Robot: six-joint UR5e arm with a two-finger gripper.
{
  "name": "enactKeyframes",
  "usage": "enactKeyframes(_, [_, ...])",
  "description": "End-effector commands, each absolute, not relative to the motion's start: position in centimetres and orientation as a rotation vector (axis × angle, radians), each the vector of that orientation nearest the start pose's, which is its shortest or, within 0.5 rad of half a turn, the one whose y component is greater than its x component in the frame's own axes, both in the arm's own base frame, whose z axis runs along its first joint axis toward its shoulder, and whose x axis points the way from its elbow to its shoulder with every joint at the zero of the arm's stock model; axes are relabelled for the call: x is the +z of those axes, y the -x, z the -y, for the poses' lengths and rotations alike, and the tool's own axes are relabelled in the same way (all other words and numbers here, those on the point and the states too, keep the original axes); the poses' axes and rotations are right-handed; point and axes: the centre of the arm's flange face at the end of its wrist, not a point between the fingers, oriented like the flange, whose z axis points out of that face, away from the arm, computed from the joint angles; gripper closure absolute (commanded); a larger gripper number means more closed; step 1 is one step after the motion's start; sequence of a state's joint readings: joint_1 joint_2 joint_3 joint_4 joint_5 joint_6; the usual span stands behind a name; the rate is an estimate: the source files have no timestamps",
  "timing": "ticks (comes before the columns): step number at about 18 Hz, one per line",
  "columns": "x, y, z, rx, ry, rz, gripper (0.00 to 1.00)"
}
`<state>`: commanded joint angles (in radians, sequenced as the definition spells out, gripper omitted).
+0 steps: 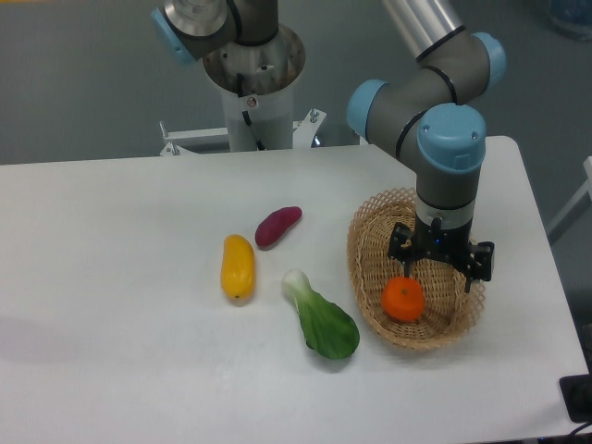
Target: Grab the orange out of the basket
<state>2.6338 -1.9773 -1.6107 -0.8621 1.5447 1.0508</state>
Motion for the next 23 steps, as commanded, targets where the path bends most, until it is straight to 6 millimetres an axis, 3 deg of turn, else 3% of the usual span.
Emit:
enactKeyframes(15, [30.6, 49.9, -42.7, 0.3, 2.968, 0.07, 0.0])
enactKeyframes(23, [29.2, 49.9, -42.9, 0.277, 2.979, 0.078, 0.0])
